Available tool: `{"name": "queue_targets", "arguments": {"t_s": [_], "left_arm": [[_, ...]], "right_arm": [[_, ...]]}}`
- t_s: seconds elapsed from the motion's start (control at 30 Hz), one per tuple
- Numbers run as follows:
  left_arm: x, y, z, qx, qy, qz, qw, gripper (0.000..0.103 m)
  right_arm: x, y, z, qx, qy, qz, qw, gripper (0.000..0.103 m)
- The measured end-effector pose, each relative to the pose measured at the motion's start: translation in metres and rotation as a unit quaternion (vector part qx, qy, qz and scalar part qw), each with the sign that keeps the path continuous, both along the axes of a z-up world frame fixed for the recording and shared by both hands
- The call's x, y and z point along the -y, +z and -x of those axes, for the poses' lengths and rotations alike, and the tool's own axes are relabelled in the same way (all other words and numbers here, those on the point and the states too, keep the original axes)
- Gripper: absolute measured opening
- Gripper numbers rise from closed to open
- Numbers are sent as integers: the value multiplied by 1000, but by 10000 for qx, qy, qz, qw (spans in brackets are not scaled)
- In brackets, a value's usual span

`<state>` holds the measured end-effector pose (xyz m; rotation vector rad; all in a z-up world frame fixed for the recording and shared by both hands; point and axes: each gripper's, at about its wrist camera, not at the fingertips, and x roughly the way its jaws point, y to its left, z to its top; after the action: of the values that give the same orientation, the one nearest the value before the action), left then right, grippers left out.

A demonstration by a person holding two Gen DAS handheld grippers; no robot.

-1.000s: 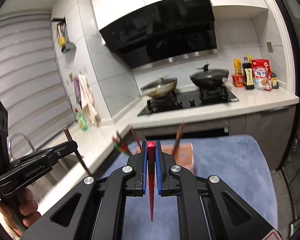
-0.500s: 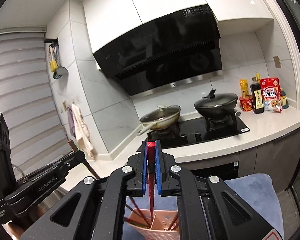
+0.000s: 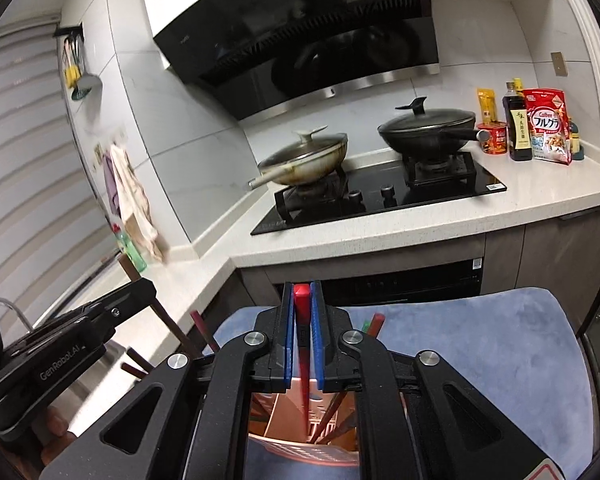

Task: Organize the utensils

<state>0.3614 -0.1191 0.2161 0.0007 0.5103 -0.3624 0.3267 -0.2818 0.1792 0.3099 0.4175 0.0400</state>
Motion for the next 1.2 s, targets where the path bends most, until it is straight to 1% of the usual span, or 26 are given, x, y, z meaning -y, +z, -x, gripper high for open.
{"name": "queue_targets", "arguments": {"t_s": [0.03, 0.07, 0.1, 0.13, 0.17, 0.2, 0.3, 0.33, 0.37, 0.43, 0.53, 0.6, 0.73, 0.83, 0.97, 1.2], "left_arm": [[1, -1, 1, 13, 41, -48, 10000, 9], [2, -1, 2, 31, 41, -89, 9999, 10], [3, -1, 5, 66, 61, -143, 9999, 16], [4, 0, 7, 85, 84, -178, 9998, 21], [5, 0, 11, 118, 118, -235, 9996, 34], [5, 1, 15, 165, 157, -271, 9994, 42], [4, 1, 29, 261, 217, -413, 9986, 42], [4, 1, 34, 242, 210, -431, 9986, 42], [3, 0, 36, 212, 234, -459, 9984, 42], [1, -3, 43, 152, 263, -522, 9982, 42], [-2, -8, 53, 57, 325, -641, 9974, 43], [-6, -11, 62, 8, 352, -648, 9973, 43], [-12, -16, 78, -61, 385, -668, 9970, 43], [-15, -20, 91, -108, 385, -709, 9967, 46], [-18, -27, 110, -109, 418, -797, 9959, 54], [-25, -43, 131, -314, 393, -819, 9954, 56]], "right_arm": [[-1, 1, 1, 11, -15, 41, 10000, 14], [-2, 4, 3, 48, -32, 64, 10000, 20], [-2, 7, 7, 109, -39, 39, 9999, 24], [0, 10, 10, 137, -42, 7, 9999, 30], [1, 13, 15, 177, -40, -38, 9998, 34], [1, 15, 20, 187, -51, -34, 9998, 34], [-3, 20, 34, 157, -76, 150, 9997, 35], [-4, 21, 38, 140, -88, 209, 9996, 38], [-6, 21, 44, 104, -95, 301, 9994, 45], [-6, 21, 53, 50, -124, 371, 9992, 49], [-4, 20, 68, -99, -191, 440, 9988, 49], [-4, 17, 79, -187, -190, 407, 9988, 49], [-9, 10, 99, -313, -243, 551, 9977, 49], [-16, 2, 113, -457, -242, 613, 9968, 50], [-21, -8, 132, -577, -230, 553, 9965, 50], [-30, -21, 160, -725, -289, 507, 9957, 51]]}}
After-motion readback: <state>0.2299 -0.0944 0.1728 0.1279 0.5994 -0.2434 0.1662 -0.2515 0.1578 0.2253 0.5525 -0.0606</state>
